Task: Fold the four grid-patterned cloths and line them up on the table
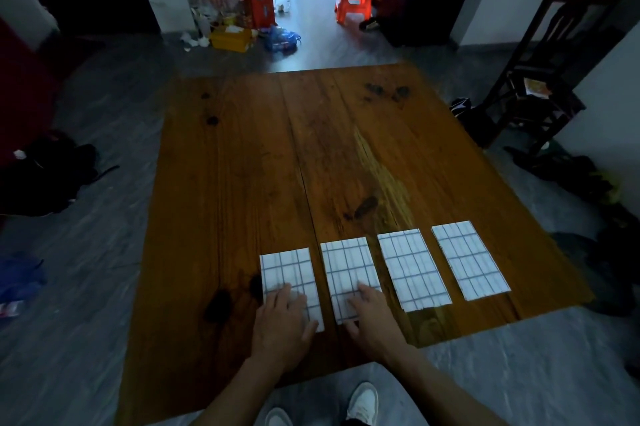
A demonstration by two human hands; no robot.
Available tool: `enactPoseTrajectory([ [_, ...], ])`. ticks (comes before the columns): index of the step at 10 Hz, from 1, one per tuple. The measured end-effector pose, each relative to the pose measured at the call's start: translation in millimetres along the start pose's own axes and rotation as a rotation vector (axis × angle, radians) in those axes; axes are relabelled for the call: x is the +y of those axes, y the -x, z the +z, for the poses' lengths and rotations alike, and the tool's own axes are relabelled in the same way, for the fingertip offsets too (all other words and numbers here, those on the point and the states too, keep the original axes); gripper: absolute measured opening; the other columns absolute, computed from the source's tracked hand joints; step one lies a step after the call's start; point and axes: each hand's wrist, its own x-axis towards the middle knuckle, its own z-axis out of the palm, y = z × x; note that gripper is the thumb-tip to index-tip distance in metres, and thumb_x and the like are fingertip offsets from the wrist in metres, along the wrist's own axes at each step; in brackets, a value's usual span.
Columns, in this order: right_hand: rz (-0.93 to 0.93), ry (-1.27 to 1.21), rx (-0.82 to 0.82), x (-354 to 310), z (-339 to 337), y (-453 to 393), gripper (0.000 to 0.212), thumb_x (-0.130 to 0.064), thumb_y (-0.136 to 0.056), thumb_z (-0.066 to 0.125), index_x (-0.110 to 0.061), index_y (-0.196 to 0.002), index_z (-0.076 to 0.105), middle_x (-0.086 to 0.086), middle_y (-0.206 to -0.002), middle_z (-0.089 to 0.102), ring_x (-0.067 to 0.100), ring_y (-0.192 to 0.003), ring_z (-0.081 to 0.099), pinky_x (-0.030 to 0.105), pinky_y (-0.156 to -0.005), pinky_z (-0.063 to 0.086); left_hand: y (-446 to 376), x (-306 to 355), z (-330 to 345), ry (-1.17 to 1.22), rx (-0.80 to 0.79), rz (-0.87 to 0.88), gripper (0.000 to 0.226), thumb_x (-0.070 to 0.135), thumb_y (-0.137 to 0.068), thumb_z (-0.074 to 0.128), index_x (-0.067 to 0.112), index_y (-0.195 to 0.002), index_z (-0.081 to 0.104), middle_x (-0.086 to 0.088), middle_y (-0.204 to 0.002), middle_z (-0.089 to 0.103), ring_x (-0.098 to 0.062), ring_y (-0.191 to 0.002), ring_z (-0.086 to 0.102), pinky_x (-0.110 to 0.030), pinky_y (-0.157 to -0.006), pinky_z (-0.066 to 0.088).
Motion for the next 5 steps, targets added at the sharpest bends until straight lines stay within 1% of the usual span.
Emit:
enactPoseTrajectory([
  [1,0.008,-0.015,-0.006,-1,-2,1,0.043,-0.037,-0.091,0.058,-0.025,-0.131,0.050,0.003,-0.152,0.029,0.021,-0.140,0.027,0.039,-0.116,0.032,-4,2,-11,0.015,-0.029,-0.002,0.044,0.051,-0.094,0.045,0.030,-0.133,0.045,0.001,-0.149,0.032,-0.019,-0.139,0.025,-0.037,-0.104,0.037],
  [2,0.021,-0.068,0.007,-2,-8,2,0.046,-0.034,-0.093,0.057,-0.023,-0.136,0.049,0.001,-0.151,0.033,0.018,-0.140,0.028,0.034,-0.118,0.028,-12,-2,-18,0.061,-0.078,-0.015,0.033,0.047,-0.094,0.047,0.032,-0.122,0.051,0.004,-0.141,0.036,-0.018,-0.135,0.029,-0.037,-0.100,0.042],
  [3,0.050,-0.148,0.096,-7,-21,4,0.052,-0.029,-0.096,0.055,-0.018,-0.144,0.040,0.001,-0.149,0.038,0.015,-0.137,0.034,0.026,-0.114,0.025,-21,-3,-27,0.072,-0.121,-0.007,0.032,0.044,-0.095,0.047,0.030,-0.123,0.054,0.003,-0.136,0.043,-0.017,-0.129,0.036,-0.035,-0.100,0.043],
  [4,0.049,-0.194,0.163,-12,-34,2,0.059,-0.032,-0.094,0.058,-0.021,-0.148,0.036,-0.003,-0.149,0.037,0.012,-0.136,0.034,0.026,-0.113,0.026,-25,-6,-36,0.100,-0.019,0.013,0.043,0.044,-0.095,0.050,0.026,-0.135,0.049,0.003,-0.143,0.043,-0.016,-0.132,0.034,-0.034,-0.107,0.037],
  [5,0.051,-0.183,0.174,-18,-48,-6,0.059,-0.037,-0.094,0.058,-0.023,-0.148,0.036,-0.004,-0.151,0.035,0.013,-0.137,0.034,0.030,-0.114,0.028,-24,-7,-53,0.165,0.074,0.004,0.043,0.045,-0.095,0.052,0.026,-0.134,0.051,0.005,-0.141,0.045,-0.014,-0.129,0.037,-0.031,-0.105,0.037],
])
